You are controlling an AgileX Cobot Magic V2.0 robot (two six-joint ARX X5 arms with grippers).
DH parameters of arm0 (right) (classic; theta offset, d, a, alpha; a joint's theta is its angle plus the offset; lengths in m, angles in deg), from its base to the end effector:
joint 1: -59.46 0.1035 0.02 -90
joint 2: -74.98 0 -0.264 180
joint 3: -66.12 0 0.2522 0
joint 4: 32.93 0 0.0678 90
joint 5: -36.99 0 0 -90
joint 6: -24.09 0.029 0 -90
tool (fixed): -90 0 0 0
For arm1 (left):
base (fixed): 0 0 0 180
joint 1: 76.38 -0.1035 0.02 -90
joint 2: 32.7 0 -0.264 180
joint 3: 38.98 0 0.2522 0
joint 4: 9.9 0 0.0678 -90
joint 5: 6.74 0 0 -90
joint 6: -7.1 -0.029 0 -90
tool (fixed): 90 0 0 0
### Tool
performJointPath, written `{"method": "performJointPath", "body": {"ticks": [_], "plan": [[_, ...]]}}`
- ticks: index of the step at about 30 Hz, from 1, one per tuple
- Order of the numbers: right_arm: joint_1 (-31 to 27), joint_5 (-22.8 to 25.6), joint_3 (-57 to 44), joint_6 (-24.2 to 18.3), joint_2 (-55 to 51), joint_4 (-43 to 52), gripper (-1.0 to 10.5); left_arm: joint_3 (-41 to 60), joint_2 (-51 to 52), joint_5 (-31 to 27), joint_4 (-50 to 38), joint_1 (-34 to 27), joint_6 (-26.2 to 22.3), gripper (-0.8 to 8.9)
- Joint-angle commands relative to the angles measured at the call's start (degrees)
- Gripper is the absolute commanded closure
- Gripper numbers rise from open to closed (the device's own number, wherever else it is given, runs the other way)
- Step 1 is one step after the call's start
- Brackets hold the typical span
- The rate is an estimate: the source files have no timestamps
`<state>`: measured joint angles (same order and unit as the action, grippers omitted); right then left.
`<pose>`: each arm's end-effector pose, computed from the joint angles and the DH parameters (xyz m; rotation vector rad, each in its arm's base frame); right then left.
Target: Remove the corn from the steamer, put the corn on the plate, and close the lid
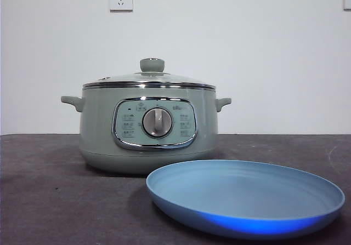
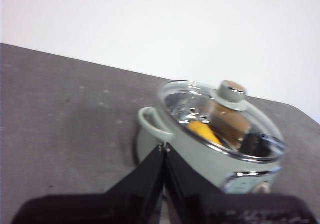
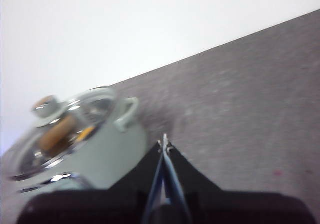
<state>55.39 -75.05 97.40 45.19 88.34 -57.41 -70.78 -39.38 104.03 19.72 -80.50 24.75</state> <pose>0.0977 0.0040 0.2313 0.3908 0.1685 0.2893 0.0813 -0.0045 0.2338 -0.3227 0.1211 -0.2764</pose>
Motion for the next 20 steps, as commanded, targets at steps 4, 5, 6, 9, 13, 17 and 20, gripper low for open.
{"method": "performJointPath", "body": {"ticks": [4, 5, 6, 9, 13, 17, 20], "plan": [[0.2, -6.4, 12.0, -4.4, 10.3, -7.1, 9.6, -7.2, -7.2, 6.8, 1.8, -0.1, 0.1, 8.21], [0.2, -8.0, 14.8, -6.1, 12.4, -9.3, 9.6, -8.9, -9.0, 8.1, 2.3, -0.1, 0.1, 8.21], [0.3, -8.6, 16.9, -7.4, 14.0, -11.1, 9.6, -10.2, -10.3, 9.0, 2.4, -0.1, -0.1, 8.21], [0.9, -11.1, 23.9, -12.7, 18.9, -17.6, 9.6, -14.7, -14.7, 12.5, 3.8, -0.1, -1.6, 8.21], [1.8, -14.3, 32.5, -19.3, 24.7, -25.8, 9.6, -20.9, -20.3, 17.3, 7.4, -0.1, -3.6, 8.21], [3.7, -17.2, 40.3, -23.6, 29.8, -33.6, 9.6, -27.3, -25.4, 22.4, 12.8, -0.1, -7.1, 8.21], [5.8, -19.9, 44.7, -26.4, 32.9, -38.9, 9.6, -31.3, -28.3, 26.3, 17.1, 0.0, -9.5, 8.21]]}}
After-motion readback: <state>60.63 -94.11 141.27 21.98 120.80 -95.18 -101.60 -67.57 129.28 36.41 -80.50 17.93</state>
